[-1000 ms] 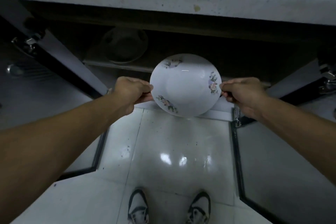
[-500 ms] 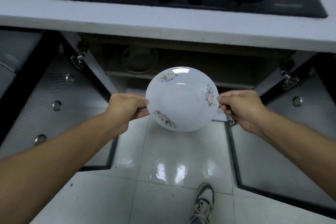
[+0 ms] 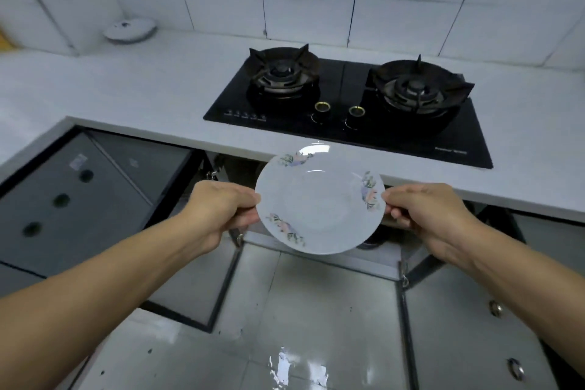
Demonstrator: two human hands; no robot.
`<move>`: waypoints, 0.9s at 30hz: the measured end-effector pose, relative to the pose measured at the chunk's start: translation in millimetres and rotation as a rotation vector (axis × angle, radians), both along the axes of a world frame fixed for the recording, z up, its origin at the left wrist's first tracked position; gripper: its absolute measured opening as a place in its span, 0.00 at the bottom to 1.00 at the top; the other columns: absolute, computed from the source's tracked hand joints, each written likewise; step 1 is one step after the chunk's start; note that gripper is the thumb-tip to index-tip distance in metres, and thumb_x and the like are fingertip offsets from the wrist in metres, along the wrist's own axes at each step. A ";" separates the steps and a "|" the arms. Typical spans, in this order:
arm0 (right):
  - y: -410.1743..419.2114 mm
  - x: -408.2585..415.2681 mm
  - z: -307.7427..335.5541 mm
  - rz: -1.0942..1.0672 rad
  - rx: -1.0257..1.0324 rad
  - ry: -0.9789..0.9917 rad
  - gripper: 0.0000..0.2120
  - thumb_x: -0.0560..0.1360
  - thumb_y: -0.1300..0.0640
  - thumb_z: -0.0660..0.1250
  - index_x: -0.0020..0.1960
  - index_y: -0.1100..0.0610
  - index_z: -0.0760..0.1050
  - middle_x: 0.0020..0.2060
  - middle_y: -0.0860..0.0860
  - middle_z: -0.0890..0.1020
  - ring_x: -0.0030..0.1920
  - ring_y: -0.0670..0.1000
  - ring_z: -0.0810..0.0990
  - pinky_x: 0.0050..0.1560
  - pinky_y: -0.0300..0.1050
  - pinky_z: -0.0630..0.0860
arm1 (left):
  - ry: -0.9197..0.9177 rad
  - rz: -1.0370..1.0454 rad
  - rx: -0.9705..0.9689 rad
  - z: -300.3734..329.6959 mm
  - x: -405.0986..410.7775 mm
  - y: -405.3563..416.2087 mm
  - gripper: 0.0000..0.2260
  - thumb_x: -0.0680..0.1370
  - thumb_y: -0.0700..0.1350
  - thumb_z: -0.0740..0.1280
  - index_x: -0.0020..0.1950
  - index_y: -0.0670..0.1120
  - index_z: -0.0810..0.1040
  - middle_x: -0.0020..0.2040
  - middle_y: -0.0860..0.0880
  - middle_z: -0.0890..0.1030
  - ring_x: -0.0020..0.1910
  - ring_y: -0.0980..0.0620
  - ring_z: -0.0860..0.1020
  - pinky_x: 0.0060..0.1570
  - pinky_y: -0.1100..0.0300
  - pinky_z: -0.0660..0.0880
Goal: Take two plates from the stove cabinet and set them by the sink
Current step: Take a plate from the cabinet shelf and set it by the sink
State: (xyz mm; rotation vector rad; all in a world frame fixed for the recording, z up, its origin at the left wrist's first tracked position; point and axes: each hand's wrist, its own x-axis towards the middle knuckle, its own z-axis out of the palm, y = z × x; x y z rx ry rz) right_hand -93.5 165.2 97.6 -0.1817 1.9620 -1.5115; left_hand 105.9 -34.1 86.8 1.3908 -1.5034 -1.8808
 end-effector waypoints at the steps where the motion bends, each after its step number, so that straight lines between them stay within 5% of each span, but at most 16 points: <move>1: 0.6 0.1 15.9 0.004 -0.009 0.005 0.06 0.71 0.70 0.68 0.36 0.67 0.80 0.27 0.58 0.79 0.22 0.47 0.70 0.19 0.34 0.67 | 0.005 0.012 -0.010 14.2 1.0 2.6 0.02 0.72 0.29 0.69 0.40 0.32 0.81 0.38 0.36 0.85 0.33 0.45 0.85 0.33 0.58 0.83; 9: 17.3 -0.2 146.6 0.059 -0.036 0.065 0.05 0.69 0.70 0.68 0.36 0.68 0.80 0.27 0.59 0.79 0.24 0.48 0.71 0.19 0.34 0.67 | 0.122 0.094 -0.012 136.1 13.3 28.9 0.03 0.71 0.27 0.69 0.38 0.32 0.80 0.31 0.41 0.85 0.29 0.48 0.84 0.26 0.62 0.79; 14: 25.6 3.9 219.1 0.091 -0.084 0.061 0.05 0.69 0.70 0.68 0.34 0.68 0.79 0.23 0.57 0.80 0.21 0.46 0.71 0.17 0.33 0.66 | 0.156 0.110 -0.047 209.3 28.1 42.3 0.03 0.70 0.27 0.69 0.42 0.29 0.80 0.37 0.37 0.85 0.31 0.46 0.85 0.26 0.62 0.79; 23: 29.1 32.6 306.1 0.196 -0.130 -0.023 0.04 0.73 0.71 0.65 0.40 0.71 0.77 0.26 0.59 0.78 0.22 0.46 0.70 0.14 0.32 0.63 | 0.219 0.148 -0.072 295.4 70.0 54.2 0.06 0.69 0.27 0.69 0.45 0.27 0.79 0.32 0.38 0.84 0.30 0.46 0.84 0.25 0.62 0.79; 27: 27.2 51.8 331.2 0.241 -0.154 -0.040 0.03 0.73 0.72 0.64 0.43 0.72 0.76 0.29 0.60 0.77 0.17 0.44 0.69 0.13 0.31 0.63 | 0.260 0.211 -0.085 323.5 96.4 62.6 0.07 0.68 0.26 0.69 0.46 0.28 0.79 0.38 0.35 0.84 0.31 0.45 0.85 0.26 0.61 0.79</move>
